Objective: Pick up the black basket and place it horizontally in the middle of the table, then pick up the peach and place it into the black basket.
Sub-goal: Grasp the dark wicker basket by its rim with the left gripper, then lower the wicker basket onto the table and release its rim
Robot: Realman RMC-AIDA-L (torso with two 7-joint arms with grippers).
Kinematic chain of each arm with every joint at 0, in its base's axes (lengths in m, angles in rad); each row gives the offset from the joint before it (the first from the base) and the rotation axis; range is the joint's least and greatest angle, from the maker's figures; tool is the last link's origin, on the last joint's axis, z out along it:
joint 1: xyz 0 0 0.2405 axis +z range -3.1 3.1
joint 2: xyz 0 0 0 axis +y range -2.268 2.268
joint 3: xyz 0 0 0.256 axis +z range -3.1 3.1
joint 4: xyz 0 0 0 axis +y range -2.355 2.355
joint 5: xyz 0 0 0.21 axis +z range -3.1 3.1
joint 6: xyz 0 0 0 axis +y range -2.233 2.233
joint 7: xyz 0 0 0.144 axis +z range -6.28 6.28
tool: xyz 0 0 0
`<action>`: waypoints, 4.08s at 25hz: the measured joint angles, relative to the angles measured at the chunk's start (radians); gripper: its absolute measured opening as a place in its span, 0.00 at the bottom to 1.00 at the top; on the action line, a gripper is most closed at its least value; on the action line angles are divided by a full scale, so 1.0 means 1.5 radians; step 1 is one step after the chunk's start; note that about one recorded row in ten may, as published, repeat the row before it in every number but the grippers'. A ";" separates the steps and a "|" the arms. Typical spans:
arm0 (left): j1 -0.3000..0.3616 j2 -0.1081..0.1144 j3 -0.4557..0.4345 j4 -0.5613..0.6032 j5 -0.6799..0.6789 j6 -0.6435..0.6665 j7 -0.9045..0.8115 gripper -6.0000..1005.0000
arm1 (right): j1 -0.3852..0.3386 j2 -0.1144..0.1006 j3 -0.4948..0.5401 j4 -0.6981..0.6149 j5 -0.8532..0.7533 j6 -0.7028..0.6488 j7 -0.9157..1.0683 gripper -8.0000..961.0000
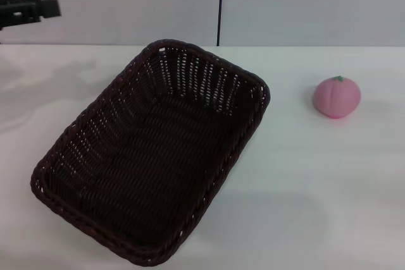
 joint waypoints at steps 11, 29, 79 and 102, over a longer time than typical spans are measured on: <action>-0.108 -0.036 0.005 0.147 0.297 0.045 -0.165 0.84 | -0.022 0.000 0.048 0.012 0.000 0.002 -0.001 0.61; -0.154 -0.093 0.046 0.146 0.467 0.059 -0.214 0.83 | -0.034 0.001 0.075 0.036 0.000 0.010 -0.001 0.61; -0.152 -0.141 0.152 0.241 0.404 0.073 -0.056 0.21 | -0.032 -0.002 0.088 0.068 0.000 0.045 -0.035 0.59; -0.238 -0.147 0.221 0.193 0.329 0.082 0.061 0.20 | -0.030 -0.001 0.091 0.070 0.001 0.049 -0.033 0.58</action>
